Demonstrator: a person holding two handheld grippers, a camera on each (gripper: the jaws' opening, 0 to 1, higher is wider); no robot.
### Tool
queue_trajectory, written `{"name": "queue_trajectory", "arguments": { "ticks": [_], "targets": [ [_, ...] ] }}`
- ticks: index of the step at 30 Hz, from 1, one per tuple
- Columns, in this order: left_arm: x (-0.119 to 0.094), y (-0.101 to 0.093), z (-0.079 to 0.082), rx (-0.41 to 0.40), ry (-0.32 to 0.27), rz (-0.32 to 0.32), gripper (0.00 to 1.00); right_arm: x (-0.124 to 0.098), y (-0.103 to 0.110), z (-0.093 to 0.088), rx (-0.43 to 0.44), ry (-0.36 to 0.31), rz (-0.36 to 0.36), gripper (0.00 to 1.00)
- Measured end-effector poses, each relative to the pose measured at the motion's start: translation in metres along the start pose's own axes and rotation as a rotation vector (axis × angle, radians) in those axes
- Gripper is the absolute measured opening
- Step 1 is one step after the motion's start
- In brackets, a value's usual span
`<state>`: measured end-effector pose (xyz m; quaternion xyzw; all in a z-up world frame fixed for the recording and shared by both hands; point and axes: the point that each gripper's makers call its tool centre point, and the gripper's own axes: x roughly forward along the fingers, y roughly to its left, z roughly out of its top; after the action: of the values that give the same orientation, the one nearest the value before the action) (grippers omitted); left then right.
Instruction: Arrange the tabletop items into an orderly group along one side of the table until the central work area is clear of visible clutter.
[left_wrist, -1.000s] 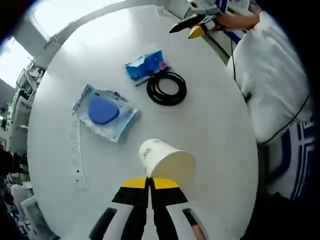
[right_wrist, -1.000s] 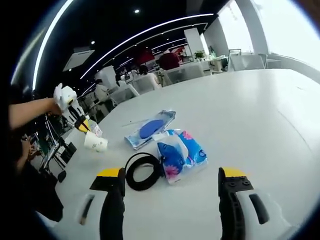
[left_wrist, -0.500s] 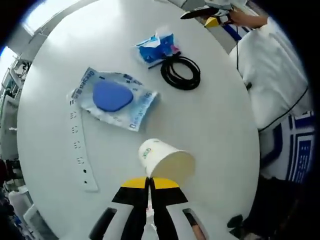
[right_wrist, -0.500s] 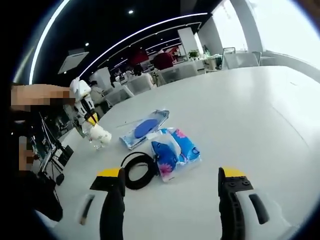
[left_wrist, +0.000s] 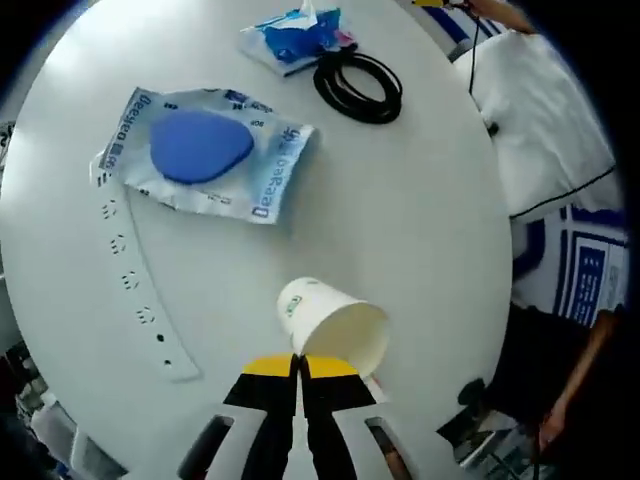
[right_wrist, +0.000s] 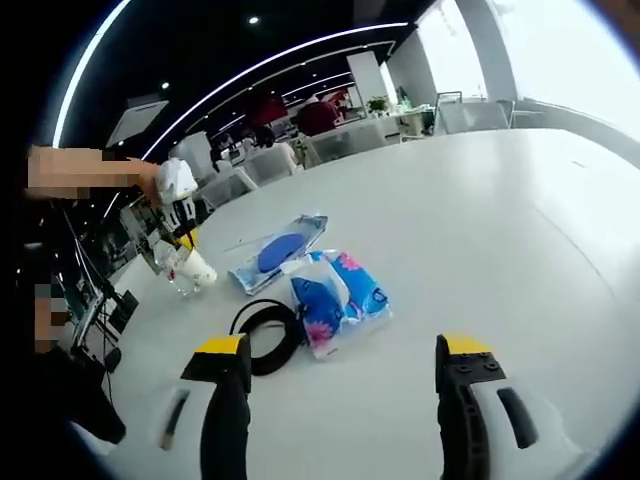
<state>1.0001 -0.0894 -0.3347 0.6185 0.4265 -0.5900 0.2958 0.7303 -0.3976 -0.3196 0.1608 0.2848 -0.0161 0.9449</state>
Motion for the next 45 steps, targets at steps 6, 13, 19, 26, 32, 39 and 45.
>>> {"name": "queue_trajectory", "arguments": {
  "ticks": [6,13,19,26,32,39,45],
  "targets": [
    [0.004,0.003,0.013,0.018,0.017,0.008,0.00,-0.004,-0.007,-0.002,0.022,-0.008,-0.018,0.72],
    [0.005,0.012,0.015,0.017,0.015,0.034,0.00,-0.005,-0.008,-0.002,0.026,-0.010,-0.026,0.72],
    [0.003,0.017,0.011,0.008,-0.023,0.076,0.00,-0.003,-0.004,0.000,0.016,-0.006,-0.019,0.71],
    [-0.009,0.020,0.018,-0.062,-0.136,0.164,0.18,0.002,-0.001,0.003,0.001,-0.002,-0.003,0.71],
    [-0.068,0.028,0.012,-0.169,-0.267,0.403,0.22,0.006,0.001,0.005,-0.010,-0.002,0.013,0.71],
    [-0.162,-0.062,0.042,-0.559,-0.798,0.715,0.12,0.010,0.006,0.010,-0.050,-0.008,0.044,0.65],
    [-0.085,-0.126,0.101,-0.997,-1.031,0.616,0.23,0.026,0.014,0.038,-0.211,0.006,0.095,0.61]
  ]
}}
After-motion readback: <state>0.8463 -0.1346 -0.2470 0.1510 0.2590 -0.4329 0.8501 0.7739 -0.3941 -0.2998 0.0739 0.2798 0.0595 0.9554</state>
